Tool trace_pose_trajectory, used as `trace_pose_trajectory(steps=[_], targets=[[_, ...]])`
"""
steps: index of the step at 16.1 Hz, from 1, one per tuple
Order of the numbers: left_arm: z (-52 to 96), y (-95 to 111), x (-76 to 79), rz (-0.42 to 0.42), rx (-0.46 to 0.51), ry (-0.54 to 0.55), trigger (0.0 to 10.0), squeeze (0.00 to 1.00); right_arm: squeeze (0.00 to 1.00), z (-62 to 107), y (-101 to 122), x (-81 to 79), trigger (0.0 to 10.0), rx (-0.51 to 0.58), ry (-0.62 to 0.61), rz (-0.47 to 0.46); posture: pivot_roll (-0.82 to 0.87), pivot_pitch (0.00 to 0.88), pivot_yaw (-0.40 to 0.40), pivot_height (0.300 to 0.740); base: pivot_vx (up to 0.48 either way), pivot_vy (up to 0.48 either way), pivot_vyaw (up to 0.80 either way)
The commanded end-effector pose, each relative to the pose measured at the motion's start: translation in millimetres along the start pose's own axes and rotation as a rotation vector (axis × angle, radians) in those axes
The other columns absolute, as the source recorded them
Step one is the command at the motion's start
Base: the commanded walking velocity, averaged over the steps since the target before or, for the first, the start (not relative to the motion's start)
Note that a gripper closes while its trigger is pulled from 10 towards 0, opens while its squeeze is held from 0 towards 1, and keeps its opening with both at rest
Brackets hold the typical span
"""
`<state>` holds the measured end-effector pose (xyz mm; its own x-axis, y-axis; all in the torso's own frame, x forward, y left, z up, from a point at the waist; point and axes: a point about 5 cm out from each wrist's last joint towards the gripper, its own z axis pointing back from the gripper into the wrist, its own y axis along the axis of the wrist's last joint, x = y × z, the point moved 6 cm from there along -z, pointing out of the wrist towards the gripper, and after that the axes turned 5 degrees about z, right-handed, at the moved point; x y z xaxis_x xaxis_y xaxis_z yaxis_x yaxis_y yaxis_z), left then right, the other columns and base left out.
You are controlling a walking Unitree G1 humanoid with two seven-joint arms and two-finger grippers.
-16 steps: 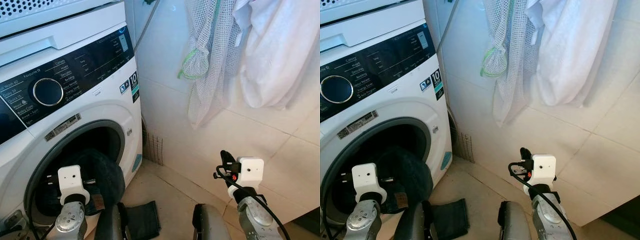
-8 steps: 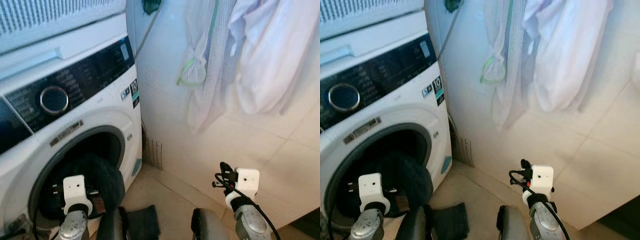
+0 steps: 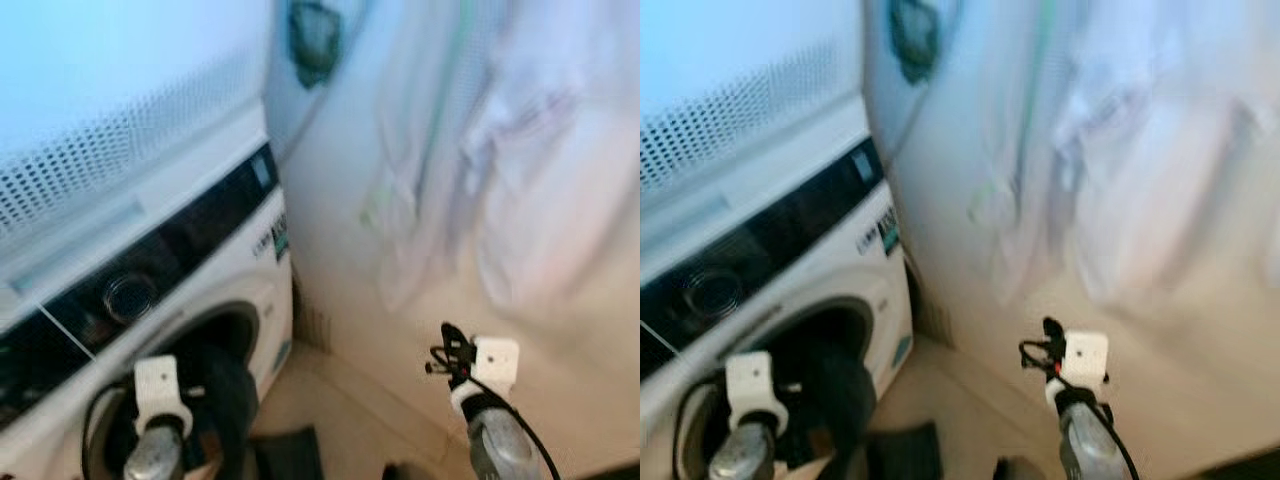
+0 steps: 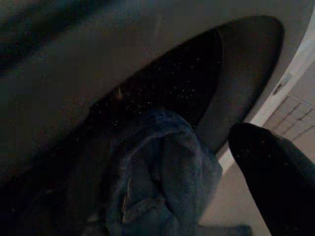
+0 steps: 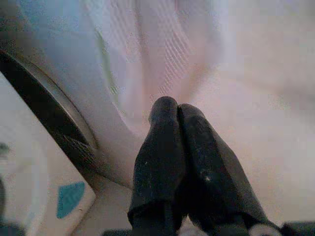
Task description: Clothes washing
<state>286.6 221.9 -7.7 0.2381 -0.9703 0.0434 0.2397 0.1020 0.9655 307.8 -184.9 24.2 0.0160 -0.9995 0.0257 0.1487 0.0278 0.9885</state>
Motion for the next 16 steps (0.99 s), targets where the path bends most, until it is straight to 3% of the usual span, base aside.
trace_pose_trajectory(steps=[1,9,16], targets=[[-1.6,13.1,-9.7,-0.008,0.051,0.020,10.0,0.00,0.00,5.8,-10.8,3.5,10.0,-0.032,-0.013,-0.012,0.03,0.246,0.044,0.703,0.000,0.000,0.00],[0.9,10.9,-10.2,-0.020,0.056,0.012,10.0,0.00,0.00,6.9,-14.4,0.7,10.0,-0.041,-0.004,-0.012,0.04,0.252,0.046,0.703,-0.452,0.000,0.00],[0.6,8.6,-11.2,-0.052,0.049,0.019,10.0,0.00,0.00,5.3,-14.2,0.9,10.0,-0.041,0.002,0.009,0.03,0.251,0.043,0.703,0.000,0.000,0.00]])
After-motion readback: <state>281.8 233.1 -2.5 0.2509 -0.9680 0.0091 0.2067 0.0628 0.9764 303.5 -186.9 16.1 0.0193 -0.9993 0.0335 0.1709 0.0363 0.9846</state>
